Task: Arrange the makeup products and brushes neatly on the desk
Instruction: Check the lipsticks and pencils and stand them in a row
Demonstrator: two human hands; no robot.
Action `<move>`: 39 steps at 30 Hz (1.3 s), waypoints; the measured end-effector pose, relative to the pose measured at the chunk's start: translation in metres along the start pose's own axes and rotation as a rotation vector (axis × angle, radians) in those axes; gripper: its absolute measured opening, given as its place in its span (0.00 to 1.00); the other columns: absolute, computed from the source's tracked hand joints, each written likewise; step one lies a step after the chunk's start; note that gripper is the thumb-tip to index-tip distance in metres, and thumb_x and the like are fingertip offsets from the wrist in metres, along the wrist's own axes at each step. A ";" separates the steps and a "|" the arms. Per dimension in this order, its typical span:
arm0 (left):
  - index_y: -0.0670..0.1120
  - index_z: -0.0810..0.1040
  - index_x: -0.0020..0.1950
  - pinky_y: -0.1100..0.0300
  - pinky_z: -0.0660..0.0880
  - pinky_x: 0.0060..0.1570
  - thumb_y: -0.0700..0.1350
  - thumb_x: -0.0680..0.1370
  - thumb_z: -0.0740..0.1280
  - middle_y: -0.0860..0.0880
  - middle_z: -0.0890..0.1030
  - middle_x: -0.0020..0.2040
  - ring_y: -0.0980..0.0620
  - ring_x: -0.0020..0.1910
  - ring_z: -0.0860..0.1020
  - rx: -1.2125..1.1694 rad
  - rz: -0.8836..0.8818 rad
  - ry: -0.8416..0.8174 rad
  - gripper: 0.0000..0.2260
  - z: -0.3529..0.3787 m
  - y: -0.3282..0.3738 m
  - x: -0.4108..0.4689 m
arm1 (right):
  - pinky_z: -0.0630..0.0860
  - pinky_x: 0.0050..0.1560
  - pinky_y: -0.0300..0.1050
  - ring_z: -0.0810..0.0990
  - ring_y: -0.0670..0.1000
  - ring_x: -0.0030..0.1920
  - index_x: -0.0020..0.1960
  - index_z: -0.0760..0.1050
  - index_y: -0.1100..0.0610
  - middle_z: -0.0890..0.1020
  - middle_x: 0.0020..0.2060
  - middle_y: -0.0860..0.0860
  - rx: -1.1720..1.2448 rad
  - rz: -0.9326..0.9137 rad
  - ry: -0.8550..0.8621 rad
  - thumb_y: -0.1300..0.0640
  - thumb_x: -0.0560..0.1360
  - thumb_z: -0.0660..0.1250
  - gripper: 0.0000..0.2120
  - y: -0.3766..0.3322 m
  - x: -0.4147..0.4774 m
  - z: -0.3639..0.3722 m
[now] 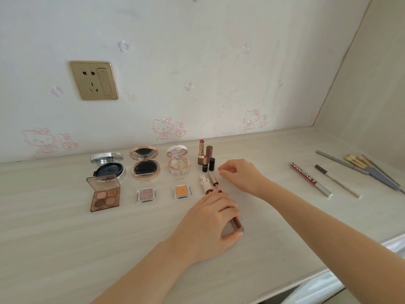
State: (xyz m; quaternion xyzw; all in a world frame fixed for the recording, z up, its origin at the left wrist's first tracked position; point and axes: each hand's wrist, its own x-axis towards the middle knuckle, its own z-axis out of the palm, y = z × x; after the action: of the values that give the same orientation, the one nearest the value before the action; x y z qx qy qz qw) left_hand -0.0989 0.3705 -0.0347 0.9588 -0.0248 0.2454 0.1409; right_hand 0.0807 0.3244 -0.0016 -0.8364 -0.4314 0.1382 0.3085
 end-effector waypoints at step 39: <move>0.42 0.60 0.75 0.54 0.55 0.71 0.46 0.79 0.61 0.43 0.63 0.74 0.42 0.74 0.57 -0.138 -0.317 -0.257 0.25 0.124 0.028 0.223 | 0.73 0.52 0.48 0.72 0.53 0.54 0.60 0.74 0.53 0.78 0.51 0.49 -0.317 0.239 0.428 0.41 0.76 0.62 0.19 0.175 -0.108 -0.109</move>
State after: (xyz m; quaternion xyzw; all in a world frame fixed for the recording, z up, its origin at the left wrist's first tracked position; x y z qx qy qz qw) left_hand 0.1515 0.3130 -0.0247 0.9622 0.0916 0.0935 0.2386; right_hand 0.1828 0.1175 -0.0319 -0.9293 -0.2710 -0.0750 0.2394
